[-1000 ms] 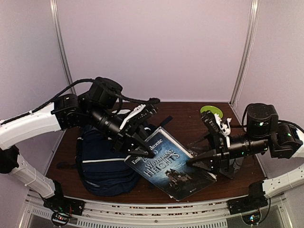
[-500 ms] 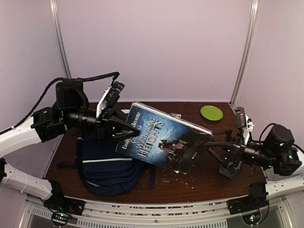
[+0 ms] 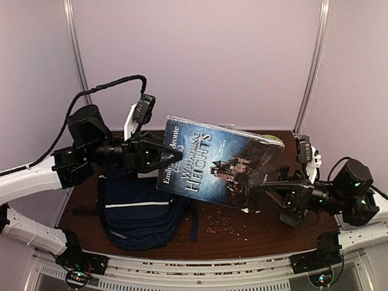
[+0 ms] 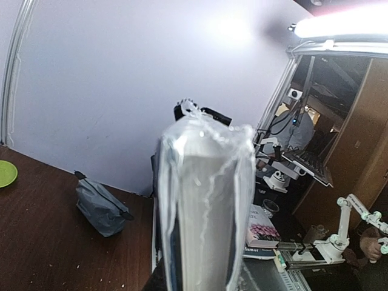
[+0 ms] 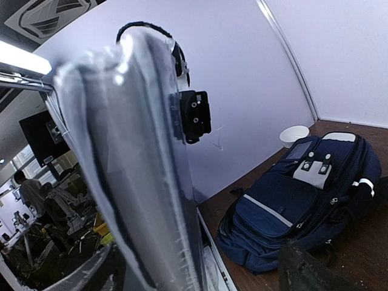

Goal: Pack the student bag
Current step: Pick up the book from the center of the board.

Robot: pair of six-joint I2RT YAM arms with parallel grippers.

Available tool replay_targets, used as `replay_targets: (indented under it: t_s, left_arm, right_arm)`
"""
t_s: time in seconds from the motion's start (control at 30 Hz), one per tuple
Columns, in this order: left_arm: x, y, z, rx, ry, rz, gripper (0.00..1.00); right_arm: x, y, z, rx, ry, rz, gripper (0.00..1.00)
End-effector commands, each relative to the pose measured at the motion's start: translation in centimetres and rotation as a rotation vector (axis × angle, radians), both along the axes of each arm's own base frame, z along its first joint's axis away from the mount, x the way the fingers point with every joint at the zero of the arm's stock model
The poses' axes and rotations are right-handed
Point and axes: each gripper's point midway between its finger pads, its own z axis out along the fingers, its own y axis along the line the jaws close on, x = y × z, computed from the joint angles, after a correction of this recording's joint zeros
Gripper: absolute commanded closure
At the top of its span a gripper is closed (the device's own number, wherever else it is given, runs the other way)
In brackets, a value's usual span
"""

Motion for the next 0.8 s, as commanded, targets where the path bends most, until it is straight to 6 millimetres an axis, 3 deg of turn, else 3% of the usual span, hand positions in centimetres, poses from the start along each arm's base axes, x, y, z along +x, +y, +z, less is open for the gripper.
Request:
replay_targets:
  t_s: [0.0,0.07,0.23,0.4,0.63,0.73,0.77]
  left_arm:
    - [-1.8,1.5,6.3,-0.224,-0.111,-0.073,1.00]
    - [-1.9,1.3,6.0,-0.212,-0.111,-0.088,1.00]
    - [-1.9,1.0,5.5,-0.186,-0.112,-0.098,1.00]
    - [-1.6,0.9,5.4,-0.177,-0.106,-0.078,1.00]
    - [-1.3,0.7,5.2,-0.164,-0.100,-0.067,1.00]
    - [-0.9,0.6,5.0,-0.152,-0.099,-0.045,1.00]
    - [-0.7,0.6,4.8,-0.145,-0.100,-0.030,1.00]
  right_arm:
    - [-1.4,0.3,2.7,0.086,-0.009,0.091,0.21]
    - [-1.6,0.1,3.1,0.109,-0.008,0.105,0.29]
    - [-1.8,-0.4,3.7,0.140,-0.012,0.117,0.36]
    - [-2.4,0.7,3.6,0.098,-0.011,0.168,0.50]
    - [-2.6,1.4,3.6,0.088,-0.015,0.191,0.75]
    - [-2.2,1.4,3.4,0.075,-0.010,0.165,0.97]
    - [-2.0,1.2,3.5,0.077,-0.011,0.156,1.00]
